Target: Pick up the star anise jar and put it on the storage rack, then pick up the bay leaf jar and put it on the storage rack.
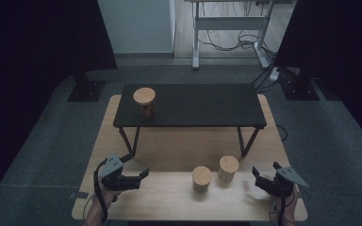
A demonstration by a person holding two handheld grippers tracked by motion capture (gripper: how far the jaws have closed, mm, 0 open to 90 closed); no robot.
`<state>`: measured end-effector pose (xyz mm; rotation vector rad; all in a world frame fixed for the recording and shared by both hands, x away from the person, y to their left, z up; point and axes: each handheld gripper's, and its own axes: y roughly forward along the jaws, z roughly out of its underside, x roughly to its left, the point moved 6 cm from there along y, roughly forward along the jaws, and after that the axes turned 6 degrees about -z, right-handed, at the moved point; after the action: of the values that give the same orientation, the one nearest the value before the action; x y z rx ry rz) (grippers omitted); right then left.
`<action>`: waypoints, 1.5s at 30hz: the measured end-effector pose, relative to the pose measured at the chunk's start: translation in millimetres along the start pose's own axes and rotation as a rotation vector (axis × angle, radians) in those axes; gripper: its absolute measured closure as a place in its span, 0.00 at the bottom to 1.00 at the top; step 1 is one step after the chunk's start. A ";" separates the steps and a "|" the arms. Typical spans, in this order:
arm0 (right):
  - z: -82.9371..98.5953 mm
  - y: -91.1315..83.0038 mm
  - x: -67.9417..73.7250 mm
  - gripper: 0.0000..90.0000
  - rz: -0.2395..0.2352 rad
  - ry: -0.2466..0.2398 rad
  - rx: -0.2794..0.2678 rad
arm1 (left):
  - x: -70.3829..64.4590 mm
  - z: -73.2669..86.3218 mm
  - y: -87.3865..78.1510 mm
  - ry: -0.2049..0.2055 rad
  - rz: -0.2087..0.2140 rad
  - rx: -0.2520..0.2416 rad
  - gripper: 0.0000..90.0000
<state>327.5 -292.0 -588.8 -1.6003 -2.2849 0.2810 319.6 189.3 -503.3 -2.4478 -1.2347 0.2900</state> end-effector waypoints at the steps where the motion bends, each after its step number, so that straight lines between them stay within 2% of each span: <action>1: 0.0 0.2 0.2 0.09 0.000 -0.002 0.001 | -1.6 4.7 2.0 0.003 0.003 0.008 0.10; 6: -0.1 -0.1 0.7 0.09 0.005 -0.008 -0.002 | -7.4 24.0 13.1 0.003 0.026 0.048 0.10; 10: 0.0 0.0 1.3 0.09 0.006 -0.014 -0.001 | -5.6 33.9 20.8 -0.013 0.036 0.078 0.10; 17: 0.1 -0.3 1.1 0.09 0.002 -0.009 0.000 | -0.3 35.1 16.0 -0.030 0.026 0.060 0.10; 22: 0.1 -0.4 1.1 0.08 -0.006 -0.007 -0.002 | 2.9 37.9 14.5 -0.048 0.034 0.054 0.10; 28: -0.2 -1.8 -0.8 0.10 -0.024 0.021 -0.013 | 3.2 42.4 17.3 -0.056 0.042 0.064 0.10; 31: 0.4 -2.5 1.9 0.11 -0.050 0.020 -0.004 | 0.4 45.7 20.4 -0.044 0.045 0.080 0.10; 33: -1.5 -4.2 7.0 0.11 -0.087 0.014 -0.003 | -1.6 47.0 22.6 -0.037 0.052 0.086 0.10; 40: -13.8 -17.6 33.4 0.11 -0.215 -0.022 -0.036 | -8.4 49.0 28.3 -0.024 0.074 0.099 0.10; 45: -17.6 -25.2 51.6 0.11 -0.281 -0.054 -0.042 | -9.1 50.1 29.5 -0.023 0.077 0.104 0.10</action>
<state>296.3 -252.9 -555.6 -1.2817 -2.5335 0.2093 318.2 178.2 -561.0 -2.4123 -1.1077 0.3951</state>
